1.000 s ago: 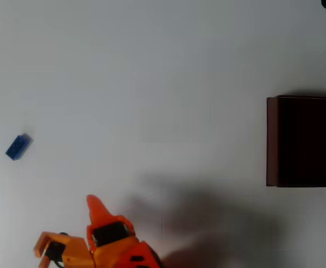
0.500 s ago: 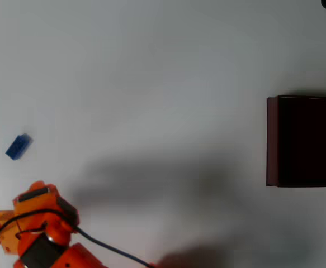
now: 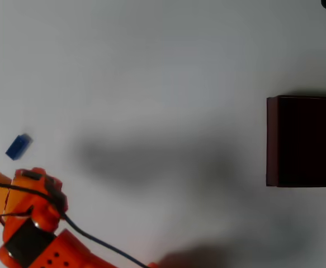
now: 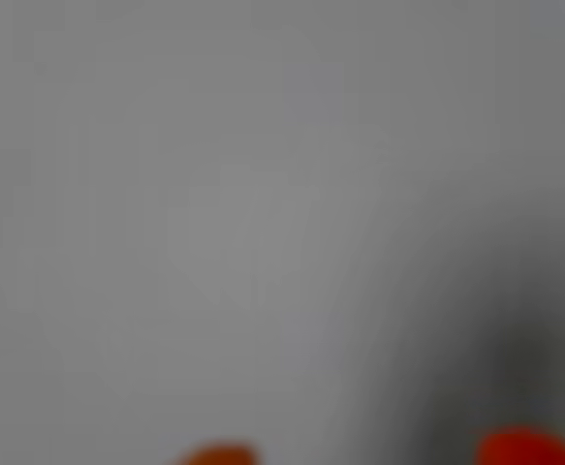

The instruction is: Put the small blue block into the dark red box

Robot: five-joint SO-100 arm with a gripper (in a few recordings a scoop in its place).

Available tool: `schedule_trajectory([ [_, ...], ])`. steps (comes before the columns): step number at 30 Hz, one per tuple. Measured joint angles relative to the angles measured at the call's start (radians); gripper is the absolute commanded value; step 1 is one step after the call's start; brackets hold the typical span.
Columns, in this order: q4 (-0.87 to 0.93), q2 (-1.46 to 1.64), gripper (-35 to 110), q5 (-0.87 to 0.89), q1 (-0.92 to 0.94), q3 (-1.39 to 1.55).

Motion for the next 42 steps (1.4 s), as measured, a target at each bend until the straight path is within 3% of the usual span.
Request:
schedule_trajectory([
  [8,0.219,-0.175,20,0.762,-0.049,-0.235],
  [12,0.242,-0.229,20,1.181,-0.140,-0.316],
  [17,0.242,-0.314,22,1.536,-0.160,-0.385],
  [31,0.117,-0.497,24,1.901,-0.127,-0.480],
  [42,0.106,-0.690,25,1.924,-0.141,-0.663],
])
